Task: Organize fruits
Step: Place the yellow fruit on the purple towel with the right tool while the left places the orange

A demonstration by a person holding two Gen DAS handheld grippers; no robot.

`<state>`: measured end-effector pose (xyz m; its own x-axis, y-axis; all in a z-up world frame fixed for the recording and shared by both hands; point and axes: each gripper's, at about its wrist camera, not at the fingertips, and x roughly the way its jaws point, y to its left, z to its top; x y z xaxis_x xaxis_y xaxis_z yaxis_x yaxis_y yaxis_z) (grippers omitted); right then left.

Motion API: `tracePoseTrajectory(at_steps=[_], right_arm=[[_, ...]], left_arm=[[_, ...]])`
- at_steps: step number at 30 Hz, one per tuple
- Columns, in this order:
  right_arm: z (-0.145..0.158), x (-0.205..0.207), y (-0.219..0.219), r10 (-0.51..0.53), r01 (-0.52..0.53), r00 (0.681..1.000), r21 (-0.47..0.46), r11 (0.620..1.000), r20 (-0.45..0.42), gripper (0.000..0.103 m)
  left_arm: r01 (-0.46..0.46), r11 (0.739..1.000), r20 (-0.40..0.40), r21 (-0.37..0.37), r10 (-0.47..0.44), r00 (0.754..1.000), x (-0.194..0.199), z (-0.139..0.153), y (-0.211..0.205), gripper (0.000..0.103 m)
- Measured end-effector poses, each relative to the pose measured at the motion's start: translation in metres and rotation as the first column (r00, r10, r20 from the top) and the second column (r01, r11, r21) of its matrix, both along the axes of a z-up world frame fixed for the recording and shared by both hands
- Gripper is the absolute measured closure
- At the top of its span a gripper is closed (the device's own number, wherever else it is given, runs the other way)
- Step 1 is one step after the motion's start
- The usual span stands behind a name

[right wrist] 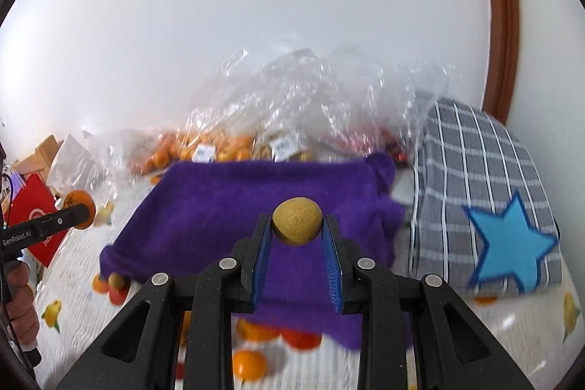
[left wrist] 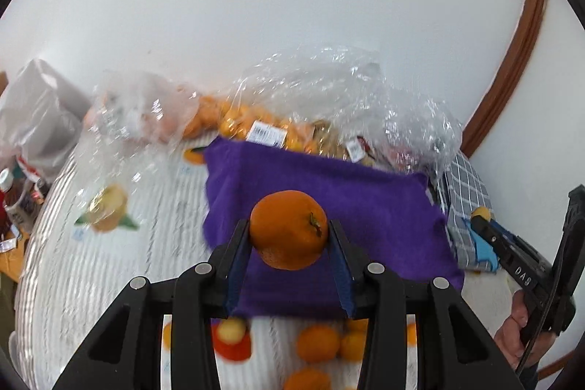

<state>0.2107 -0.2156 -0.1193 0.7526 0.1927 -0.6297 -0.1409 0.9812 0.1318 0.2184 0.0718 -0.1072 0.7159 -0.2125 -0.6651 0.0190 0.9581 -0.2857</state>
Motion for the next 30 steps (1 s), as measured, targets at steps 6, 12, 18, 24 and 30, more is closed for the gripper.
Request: tracePoseTrajectory(at_steps=[6, 12, 18, 24, 30], right_arm=[[-0.009, 0.038, 0.001, 0.001, -0.001, 1.0, -0.003, 1.0, -0.01, 0.075], [-0.042, 0.07, 0.007, 0.011, -0.013, 0.996, -0.02, 1.0, -0.089, 0.075], [-0.073, 0.082, 0.008, 0.018, -0.028, 0.985, -0.055, 0.998, -0.17, 0.075], [-0.087, 0.088, 0.002, 0.005, -0.015, 0.976, -0.041, 0.999, -0.219, 0.075], [-0.099, 0.091, -0.002, -0.007, -0.001, 0.966, -0.031, 1.0, -0.257, 0.075]], left_arm=[[0.011, 0.999, -0.023, -0.03, -0.012, 1.0, 0.047, -0.008, -0.015, 0.064], [0.015, 0.999, -0.101, -0.037, -0.019, 0.995, 0.084, -0.044, -0.025, 0.064], [0.024, 1.0, -0.191, -0.013, -0.026, 0.981, 0.101, -0.075, -0.028, 0.064], [0.029, 1.0, -0.216, 0.0, -0.028, 0.976, 0.101, -0.081, -0.029, 0.064], [0.042, 0.999, -0.235, 0.023, -0.035, 0.971, 0.102, -0.088, -0.035, 0.064]])
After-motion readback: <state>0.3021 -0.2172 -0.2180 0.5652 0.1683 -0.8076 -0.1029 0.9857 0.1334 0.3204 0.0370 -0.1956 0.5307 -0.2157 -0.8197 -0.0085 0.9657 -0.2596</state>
